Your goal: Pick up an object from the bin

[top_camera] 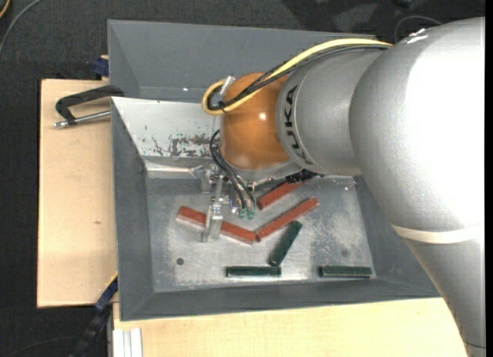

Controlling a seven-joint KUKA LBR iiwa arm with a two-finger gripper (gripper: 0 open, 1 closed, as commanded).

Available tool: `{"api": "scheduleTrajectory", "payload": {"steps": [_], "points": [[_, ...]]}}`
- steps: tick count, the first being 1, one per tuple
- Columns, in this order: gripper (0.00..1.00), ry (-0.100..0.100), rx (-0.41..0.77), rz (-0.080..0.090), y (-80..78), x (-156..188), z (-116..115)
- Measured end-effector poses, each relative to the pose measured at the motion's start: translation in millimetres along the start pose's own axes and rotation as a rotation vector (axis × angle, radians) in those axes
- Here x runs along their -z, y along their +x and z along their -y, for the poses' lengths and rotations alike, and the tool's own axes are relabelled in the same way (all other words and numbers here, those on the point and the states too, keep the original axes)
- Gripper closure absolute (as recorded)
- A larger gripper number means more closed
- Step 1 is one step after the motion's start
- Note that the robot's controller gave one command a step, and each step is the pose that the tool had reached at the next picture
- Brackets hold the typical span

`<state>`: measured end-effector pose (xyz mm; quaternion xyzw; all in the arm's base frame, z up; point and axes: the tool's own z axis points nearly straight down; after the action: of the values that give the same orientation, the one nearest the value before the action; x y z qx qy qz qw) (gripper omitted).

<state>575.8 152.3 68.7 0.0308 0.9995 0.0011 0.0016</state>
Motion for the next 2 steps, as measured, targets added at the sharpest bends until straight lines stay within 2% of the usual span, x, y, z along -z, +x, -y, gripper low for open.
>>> {"api": "scheduleTrajectory", "payload": {"steps": [1,2], "points": [[0.00,0.000,-0.001,0.000,-1.0,0.9,-0.7],[1.00,0.000,-0.001,0.000,-0.9,0.8,-0.6]]}}
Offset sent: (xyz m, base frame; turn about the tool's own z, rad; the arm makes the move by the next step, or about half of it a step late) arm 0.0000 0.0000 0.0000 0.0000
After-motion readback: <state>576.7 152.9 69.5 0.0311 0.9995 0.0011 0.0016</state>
